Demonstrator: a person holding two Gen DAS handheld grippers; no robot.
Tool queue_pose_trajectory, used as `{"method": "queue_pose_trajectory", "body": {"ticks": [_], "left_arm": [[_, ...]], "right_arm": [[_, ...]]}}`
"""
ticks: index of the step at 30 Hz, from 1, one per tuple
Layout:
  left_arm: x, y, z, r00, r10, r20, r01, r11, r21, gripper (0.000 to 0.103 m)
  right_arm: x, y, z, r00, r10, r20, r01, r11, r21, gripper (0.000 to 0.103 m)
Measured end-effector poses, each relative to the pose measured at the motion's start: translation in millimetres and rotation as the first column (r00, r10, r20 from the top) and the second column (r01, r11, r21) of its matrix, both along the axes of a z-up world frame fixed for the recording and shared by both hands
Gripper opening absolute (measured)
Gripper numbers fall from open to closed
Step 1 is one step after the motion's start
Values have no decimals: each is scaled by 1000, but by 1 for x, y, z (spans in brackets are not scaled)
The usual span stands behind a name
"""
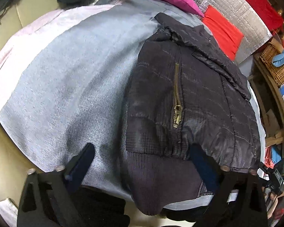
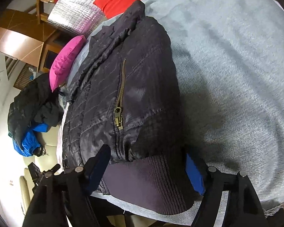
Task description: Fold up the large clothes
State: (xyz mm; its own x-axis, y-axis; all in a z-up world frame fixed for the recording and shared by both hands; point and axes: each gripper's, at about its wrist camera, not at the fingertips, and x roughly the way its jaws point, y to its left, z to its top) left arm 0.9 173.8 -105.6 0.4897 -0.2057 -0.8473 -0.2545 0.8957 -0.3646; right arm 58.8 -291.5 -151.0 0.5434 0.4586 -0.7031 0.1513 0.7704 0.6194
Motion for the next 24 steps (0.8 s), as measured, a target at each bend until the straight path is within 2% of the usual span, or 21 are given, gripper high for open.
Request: {"method": "queue_pose_trajectory", "body": {"ticks": [1,4,8,14,17,18,19,20,21,22,24], "left_arm": [[1,-1,-2,1000,-6,-10,6,1000,-8,79],[3,-6,-8,999,-21,-37,20,1000,-7,60],[5,-9,-12,999,-15,-43,14,1000,-9,58],[6,-8,-18,999,12,-46,-13,1000,-25,58],[5,-11,-16,999,0,-39,1,1000,18,56],[5,-14,-15,999,-14,-34,15,1000,21,44],[5,-16,-13,999,-23,-35,24,999,33,39],[4,-15,-11,999,-22,-32,24,999,41,34],[4,-16,-9,999,-27,-27,28,999,40,25],[4,-17,-6,999,-32,-22,33,999,38,21],[2,-16,1,999,-39,-10,39,999,38,19]], "right_arm": [[0,0,0,1000,0,2,0,1000,6,78],[-3,-1,-4,1000,8,6,-8,1000,19,79],[-4,-2,-8,999,35,2,-35,999,27,79],[-5,7,-5,997,74,14,-73,996,-46,79],[-7,11,-4,997,72,21,-71,995,-69,78],[-7,14,-2,997,76,14,-74,992,-97,75],[-7,17,-1,997,78,3,-77,988,-130,67],[-6,20,1,997,80,-13,-81,983,-167,46],[-6,21,1,996,82,-32,-86,980,-177,31],[-6,18,-1,996,82,-47,-87,987,-136,26],[-8,17,2,996,85,-37,-89,986,-138,20]]}}
